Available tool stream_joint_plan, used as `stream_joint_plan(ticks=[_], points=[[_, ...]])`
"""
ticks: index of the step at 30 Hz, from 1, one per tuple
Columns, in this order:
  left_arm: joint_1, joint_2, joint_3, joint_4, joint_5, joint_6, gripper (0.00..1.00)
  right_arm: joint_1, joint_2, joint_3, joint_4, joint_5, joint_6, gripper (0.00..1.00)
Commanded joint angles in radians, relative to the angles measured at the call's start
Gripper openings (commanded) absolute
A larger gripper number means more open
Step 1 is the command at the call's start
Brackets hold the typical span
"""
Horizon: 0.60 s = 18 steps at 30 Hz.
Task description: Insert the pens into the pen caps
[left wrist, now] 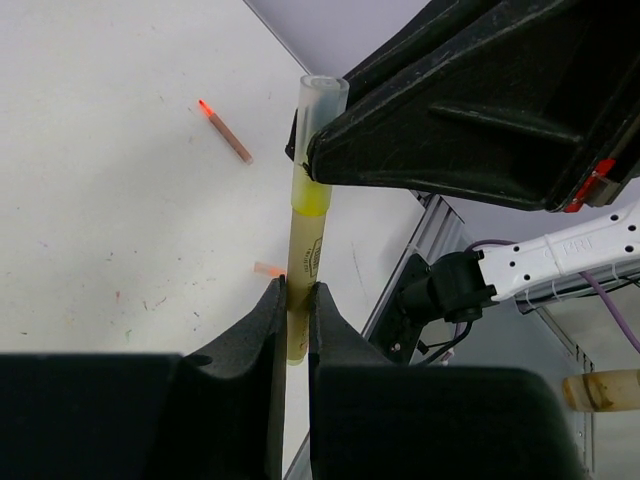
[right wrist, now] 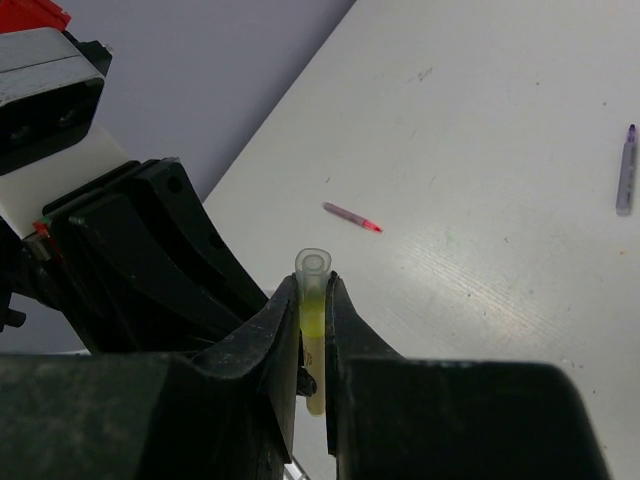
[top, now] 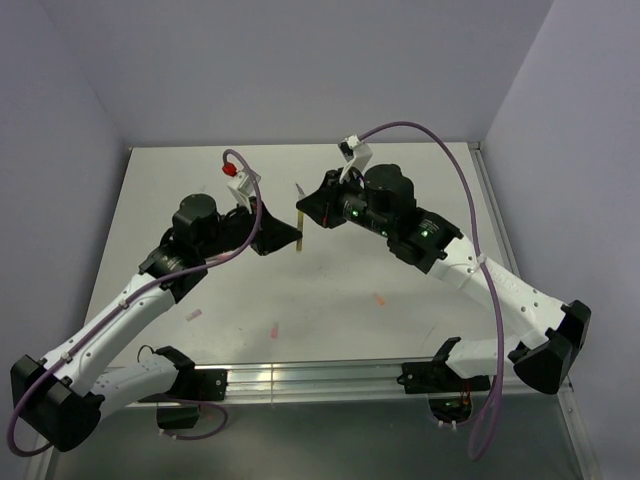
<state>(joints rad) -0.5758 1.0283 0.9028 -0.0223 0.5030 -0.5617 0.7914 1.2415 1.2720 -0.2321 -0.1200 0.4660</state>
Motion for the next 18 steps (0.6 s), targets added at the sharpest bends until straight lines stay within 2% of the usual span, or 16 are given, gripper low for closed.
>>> stream_joint_plan(ticks=[1, 7, 14, 18], points=[[0.045, -0.049, 0.021, 0.171, -0.129, 0.008, 0.0, 0.071, 0.004, -0.02, -0.136, -0.067, -0.017, 0.0], [0.05, -0.047, 0.019, 0.183, -0.086, 0.013, 0.0, 0.081, 0.01, -0.02, -0.154, -0.015, 0.023, 0.0], [0.05, -0.039, 0.021, 0.185, -0.028, 0.016, 0.0, 0.075, 0.032, 0.119, -0.231, 0.069, 0.109, 0.0], [0.05, -0.037, 0.027, 0.174, -0.015, 0.016, 0.04, 0.059, 0.055, 0.165, -0.259, 0.06, 0.151, 0.0]])
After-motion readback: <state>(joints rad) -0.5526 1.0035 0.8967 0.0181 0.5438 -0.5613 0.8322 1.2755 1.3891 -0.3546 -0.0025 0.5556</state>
